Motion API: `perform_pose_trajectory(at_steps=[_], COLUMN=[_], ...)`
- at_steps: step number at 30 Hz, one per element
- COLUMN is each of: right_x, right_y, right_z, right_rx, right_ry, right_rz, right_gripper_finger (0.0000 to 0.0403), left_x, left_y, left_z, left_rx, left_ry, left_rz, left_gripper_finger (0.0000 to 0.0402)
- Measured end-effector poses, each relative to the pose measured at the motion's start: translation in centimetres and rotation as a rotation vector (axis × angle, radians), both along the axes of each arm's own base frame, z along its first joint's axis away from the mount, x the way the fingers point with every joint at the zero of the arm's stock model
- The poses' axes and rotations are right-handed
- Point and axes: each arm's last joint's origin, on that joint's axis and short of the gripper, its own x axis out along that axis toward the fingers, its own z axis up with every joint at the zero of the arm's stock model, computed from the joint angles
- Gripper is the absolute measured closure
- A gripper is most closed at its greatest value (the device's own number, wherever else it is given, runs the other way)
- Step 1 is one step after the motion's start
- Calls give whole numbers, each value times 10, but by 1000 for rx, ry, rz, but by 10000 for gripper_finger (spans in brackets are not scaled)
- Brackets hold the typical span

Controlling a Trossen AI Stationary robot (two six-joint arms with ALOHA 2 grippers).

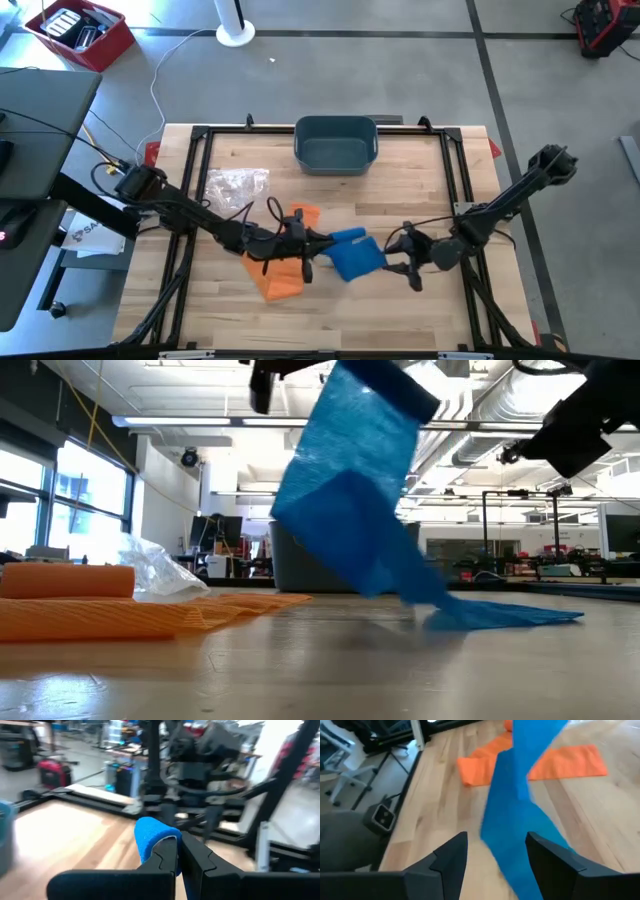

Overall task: Roll bandage
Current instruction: Roll the blue bandage

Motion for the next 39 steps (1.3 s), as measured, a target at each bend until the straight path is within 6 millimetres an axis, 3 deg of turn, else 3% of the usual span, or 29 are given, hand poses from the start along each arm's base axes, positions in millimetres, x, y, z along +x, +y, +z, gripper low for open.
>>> perform_pose_trajectory(at_steps=[7, 11, 16, 24, 34, 39], right_x=[-2, 0, 5, 23, 34, 36], right_y=[-3, -10, -28, -51, -40, -33], right_z=[-8, -27, -54, -70, -100, -102], right_rx=[-11, -16, -18, 19, -56, -111], right_ry=[78, 146, 257, 321, 316, 291], right_rz=[-27, -82, -229, -322, -339, -259], right_gripper_finger=[206, 206, 206, 206, 206, 209], left_x=[-10, -9, -10, -10, -12, -12], left_y=[2, 3, 0, 0, -6, -6], left_z=[5, 4, 4, 6, 6, 5], left_rx=[40, 41, 40, 28, 29, 33], left_ry=[55, 56, 54, 30, 32, 38], left_rz=[112, 116, 110, 109, 92, 91], left_gripper_finger=[401, 401, 401, 401, 401, 401])
